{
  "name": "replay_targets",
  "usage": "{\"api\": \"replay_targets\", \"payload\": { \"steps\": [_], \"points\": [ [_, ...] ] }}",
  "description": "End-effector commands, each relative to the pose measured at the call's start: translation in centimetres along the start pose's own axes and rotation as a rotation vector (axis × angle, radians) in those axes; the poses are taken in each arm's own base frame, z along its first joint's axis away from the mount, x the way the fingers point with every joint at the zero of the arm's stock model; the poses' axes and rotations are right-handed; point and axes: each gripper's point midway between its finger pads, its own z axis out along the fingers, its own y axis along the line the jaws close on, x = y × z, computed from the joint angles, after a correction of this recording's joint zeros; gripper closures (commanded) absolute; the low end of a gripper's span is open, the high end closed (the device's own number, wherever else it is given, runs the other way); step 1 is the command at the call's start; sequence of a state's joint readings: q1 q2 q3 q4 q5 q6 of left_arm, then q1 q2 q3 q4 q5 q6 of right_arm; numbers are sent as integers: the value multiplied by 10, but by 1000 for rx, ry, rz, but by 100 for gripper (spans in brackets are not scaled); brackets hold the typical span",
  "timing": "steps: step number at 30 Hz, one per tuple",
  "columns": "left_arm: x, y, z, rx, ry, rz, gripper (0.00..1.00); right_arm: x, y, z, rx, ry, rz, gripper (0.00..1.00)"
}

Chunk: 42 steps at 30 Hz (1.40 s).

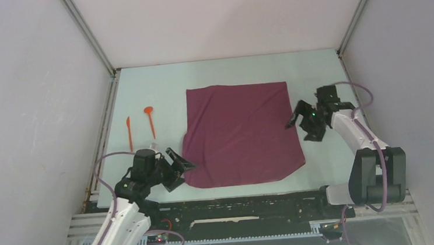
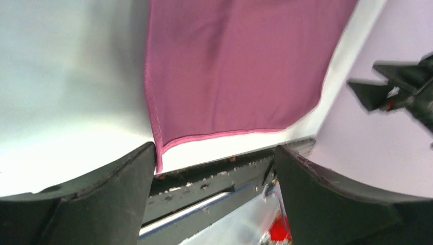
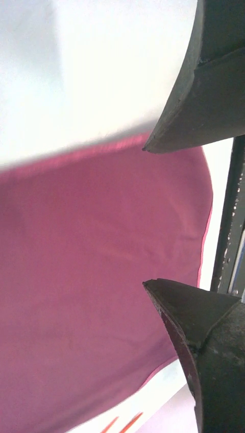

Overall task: Fold the napkin into a case and place the utensils inside
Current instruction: Flatten out the crumpled napkin at the center of the board.

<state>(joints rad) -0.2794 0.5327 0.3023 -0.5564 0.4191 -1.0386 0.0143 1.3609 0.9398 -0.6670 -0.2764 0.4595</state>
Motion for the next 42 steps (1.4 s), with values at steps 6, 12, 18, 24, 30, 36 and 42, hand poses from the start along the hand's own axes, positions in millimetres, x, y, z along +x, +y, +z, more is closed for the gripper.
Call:
{"api": "replay_targets", "payload": {
  "steps": [6,12,18,24,30,36,42],
  "points": [
    [-33,-5,-25,-134,-145,175,7,33,-48,10,3,76,182,0],
    [-20,-63,-4,114,-3,327,6,38,-57,25,-79,89,210,2],
    [-7,-84,21,160,79,367,6,63,-33,15,-224,199,255,7],
    [-3,-91,30,181,102,391,6,91,-11,-18,-313,269,299,11],
    [-2,-90,30,180,109,395,5,93,4,-49,-346,214,370,14],
    [-1,-95,27,197,110,397,5,77,-6,-69,-227,54,682,17],
    [-3,-97,22,190,93,412,5,83,-94,-85,303,-163,661,15]
  ]
}}
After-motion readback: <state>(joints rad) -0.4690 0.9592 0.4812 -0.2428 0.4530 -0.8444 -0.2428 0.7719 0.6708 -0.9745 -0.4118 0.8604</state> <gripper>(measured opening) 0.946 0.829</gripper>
